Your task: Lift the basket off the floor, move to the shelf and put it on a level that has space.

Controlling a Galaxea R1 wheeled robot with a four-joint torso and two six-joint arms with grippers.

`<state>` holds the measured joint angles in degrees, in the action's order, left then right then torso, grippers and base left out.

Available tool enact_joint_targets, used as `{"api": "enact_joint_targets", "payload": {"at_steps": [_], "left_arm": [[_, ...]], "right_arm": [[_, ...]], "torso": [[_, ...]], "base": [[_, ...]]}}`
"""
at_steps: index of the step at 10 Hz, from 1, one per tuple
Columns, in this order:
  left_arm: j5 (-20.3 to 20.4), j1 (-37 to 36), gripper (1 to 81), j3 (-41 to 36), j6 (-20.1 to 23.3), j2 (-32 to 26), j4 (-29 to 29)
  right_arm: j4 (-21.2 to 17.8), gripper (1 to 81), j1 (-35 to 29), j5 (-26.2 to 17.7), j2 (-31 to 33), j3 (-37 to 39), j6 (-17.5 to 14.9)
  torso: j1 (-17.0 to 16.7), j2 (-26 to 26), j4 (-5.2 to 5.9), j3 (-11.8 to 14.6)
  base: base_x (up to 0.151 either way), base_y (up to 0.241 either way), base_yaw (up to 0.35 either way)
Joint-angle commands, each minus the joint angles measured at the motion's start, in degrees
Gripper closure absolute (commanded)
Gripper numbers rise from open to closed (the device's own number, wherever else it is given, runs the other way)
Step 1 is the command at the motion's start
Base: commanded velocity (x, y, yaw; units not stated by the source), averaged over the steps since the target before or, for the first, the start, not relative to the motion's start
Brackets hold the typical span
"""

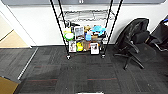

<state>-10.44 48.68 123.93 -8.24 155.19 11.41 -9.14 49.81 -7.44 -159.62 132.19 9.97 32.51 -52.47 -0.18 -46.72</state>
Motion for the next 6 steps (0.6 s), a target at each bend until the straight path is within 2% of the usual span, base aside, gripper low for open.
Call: {"api": "enact_joint_targets", "payload": {"at_steps": [1,5,6], "left_arm": [[-3.54,-4.86,81.1,-1.58,0.07,-1.1,1.07],[-3.54,-4.78,81.1,-1.67,0.07,-1.01,1.16],[-3.54,-4.78,81.1,-1.67,0.07,-0.75,1.07]], "right_arm": [[-1.4,81.1,-4.58,-2.23,1.39,-3.01,0.57],[-1.4,81.1,-4.32,-2.23,1.56,-3.45,0.57],[-1.4,81.1,-3.97,-2.23,1.74,-3.53,0.57]], "torso": [[-3.54,5.49,0.0,2.76],[-8.65,13.25,0.0,5.63],[-9.97,15.24,0.0,4.0]], "base": [[0.0,0.0,0.0],[0.0,0.0,0.0],[0.0,0.0,0.0]]}}
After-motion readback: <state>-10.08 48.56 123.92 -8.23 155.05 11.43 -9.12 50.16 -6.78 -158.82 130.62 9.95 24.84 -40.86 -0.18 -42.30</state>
